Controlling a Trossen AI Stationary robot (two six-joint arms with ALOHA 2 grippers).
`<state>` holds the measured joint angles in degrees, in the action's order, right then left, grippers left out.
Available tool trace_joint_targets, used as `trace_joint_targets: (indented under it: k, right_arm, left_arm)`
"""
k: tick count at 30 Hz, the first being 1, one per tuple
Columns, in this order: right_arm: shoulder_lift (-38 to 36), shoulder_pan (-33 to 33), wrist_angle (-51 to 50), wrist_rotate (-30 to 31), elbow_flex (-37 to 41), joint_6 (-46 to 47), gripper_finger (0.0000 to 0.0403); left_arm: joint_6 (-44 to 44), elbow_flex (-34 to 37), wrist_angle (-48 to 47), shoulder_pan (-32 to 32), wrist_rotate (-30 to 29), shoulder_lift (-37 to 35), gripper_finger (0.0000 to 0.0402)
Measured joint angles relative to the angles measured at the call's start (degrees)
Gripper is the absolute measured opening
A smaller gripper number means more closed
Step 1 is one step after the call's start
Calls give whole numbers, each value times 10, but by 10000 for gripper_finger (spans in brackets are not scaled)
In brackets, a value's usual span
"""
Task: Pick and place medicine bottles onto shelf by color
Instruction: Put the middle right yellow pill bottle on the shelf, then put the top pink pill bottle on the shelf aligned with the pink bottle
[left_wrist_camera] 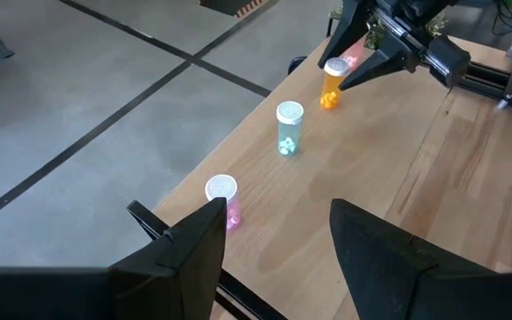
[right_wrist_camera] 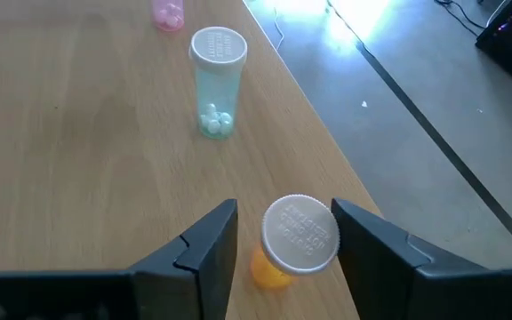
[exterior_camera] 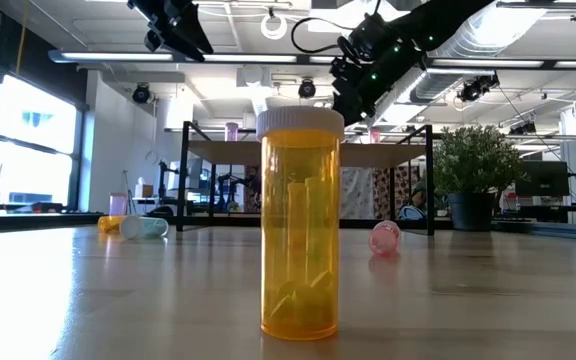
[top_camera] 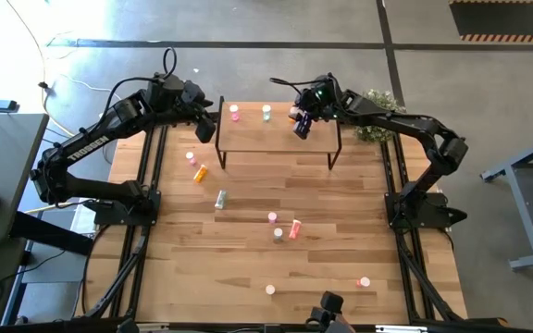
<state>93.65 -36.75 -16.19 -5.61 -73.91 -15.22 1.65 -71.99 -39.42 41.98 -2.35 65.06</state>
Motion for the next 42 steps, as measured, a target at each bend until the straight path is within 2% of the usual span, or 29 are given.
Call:
trace_joint_targets:
  k: [10,20,35,42]
  right_arm:
    - [-5,0,5,9,0,2,177]
    - [-39,-4,15,23,0,28,177]
    - [-112,4,19,27,0,92,177]
    - [-151,38,1,48,0,120,177]
  left_arm:
    - [-1,0,-21,0,0,0,193]
    - [0,0,-80,0,0,0,193]
    - [-23,1,-251,12,-18,0,193]
    - [-70,64,-277,12,-10,-5,193]
